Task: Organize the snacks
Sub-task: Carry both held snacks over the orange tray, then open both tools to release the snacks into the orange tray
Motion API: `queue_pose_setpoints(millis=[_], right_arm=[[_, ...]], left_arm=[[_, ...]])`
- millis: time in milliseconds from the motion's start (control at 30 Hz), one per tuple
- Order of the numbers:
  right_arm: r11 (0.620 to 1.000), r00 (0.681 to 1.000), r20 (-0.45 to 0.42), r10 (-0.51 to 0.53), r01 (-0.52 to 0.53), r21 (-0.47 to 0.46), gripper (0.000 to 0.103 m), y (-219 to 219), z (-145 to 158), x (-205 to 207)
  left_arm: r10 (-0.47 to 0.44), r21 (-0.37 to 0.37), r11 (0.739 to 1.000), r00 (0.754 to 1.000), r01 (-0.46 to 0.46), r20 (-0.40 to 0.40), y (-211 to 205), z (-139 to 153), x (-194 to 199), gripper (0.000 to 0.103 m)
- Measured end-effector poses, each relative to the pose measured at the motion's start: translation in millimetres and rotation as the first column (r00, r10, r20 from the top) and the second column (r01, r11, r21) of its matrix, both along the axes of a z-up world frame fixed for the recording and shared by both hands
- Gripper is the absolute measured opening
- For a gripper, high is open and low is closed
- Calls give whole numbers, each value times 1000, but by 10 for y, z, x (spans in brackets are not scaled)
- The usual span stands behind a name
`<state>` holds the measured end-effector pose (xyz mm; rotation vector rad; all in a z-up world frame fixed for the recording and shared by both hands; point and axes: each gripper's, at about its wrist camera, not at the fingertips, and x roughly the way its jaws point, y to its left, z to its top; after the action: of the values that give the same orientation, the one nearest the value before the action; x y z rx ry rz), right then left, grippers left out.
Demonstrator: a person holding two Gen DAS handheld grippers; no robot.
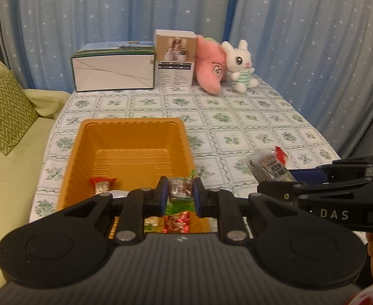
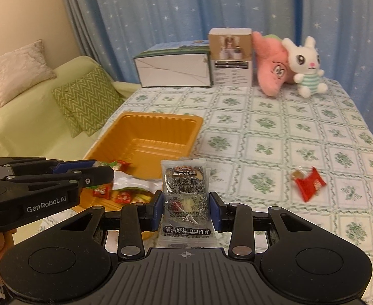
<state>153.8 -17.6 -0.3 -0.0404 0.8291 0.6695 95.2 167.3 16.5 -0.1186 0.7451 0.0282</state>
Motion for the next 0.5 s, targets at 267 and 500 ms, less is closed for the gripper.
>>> queue_pose_setpoints(millis=[267, 500], right_arm=[[999, 1000, -19, 23, -23, 26, 38, 295, -72, 114], [999, 998, -41, 40, -39, 38, 38, 514, -167, 212]], left_arm=[[29, 21, 999, 999, -29, -16, 334, -66, 51, 18], [41, 16, 999, 998, -40, -47, 598, -200, 152, 18]])
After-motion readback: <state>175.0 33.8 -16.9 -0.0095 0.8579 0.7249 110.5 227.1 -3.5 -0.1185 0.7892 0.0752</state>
